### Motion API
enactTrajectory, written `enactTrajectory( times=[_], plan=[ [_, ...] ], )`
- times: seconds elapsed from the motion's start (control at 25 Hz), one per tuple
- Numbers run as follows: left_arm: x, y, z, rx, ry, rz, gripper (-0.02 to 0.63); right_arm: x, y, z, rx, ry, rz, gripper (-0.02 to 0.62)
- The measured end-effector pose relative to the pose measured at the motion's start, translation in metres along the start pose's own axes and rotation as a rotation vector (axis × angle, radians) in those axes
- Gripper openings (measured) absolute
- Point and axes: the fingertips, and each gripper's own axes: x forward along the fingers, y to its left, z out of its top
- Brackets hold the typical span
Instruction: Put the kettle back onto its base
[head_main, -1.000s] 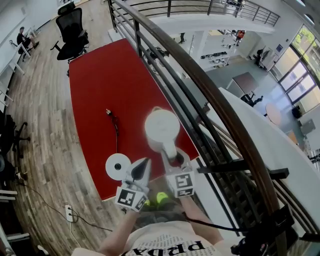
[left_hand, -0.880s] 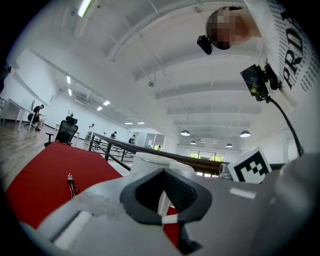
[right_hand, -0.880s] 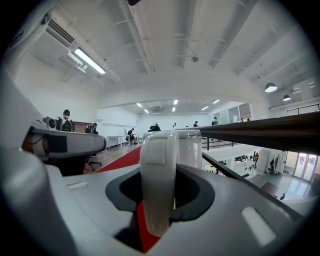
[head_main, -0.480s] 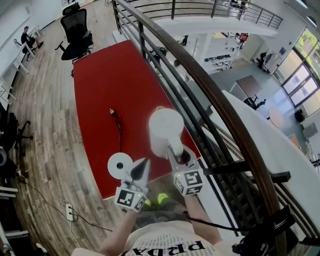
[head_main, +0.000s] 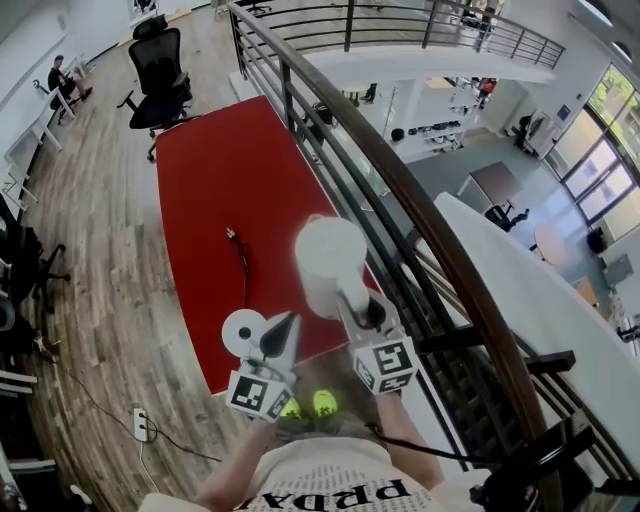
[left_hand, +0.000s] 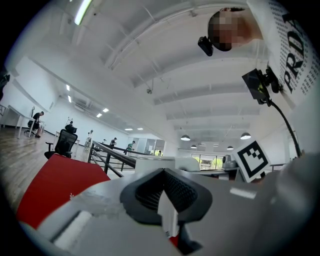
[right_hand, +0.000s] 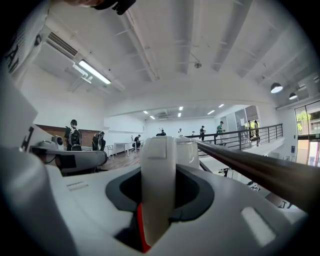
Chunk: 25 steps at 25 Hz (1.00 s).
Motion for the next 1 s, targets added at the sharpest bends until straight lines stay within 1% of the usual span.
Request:
enactTrajectory(
  times=[0.12,0.24,0.36,0.68,0.88,1.0],
  plan=[
    [0.006,-0.001,0.017,0.001,-0.019,-0.008,-0.009,0.001,0.002,0.018,-0.025,-0.015,0.031,0.121],
    [0.009,-0.001,0.02,-0.004,-0.022,-0.011,-0.009,0.0,0.006,0.025,-0.039,-0.021,0.063,0.121],
    [0.013,-0.003,0.021,0.006,-0.028,-0.016,-0.009,-0.002,0.008,0.032,-0.057,-0.032,0.072,0.121],
    [0.009,0.001,0.027,0.045,-0.037,-0.003,-0.009,-0.003,0.016,0.04,-0.054,-0.055,0.087,0.123],
    [0.01,0.0,0.028,0.03,-0.041,0.014,-0.009,-0.004,0.017,0.036,-0.053,-0.044,0.096,0.123],
    [0.01,-0.004,0.026,0.046,-0.045,0.004,-0.009,-0.006,0.017,0.034,-0.059,-0.046,0.099,0.121]
  ],
)
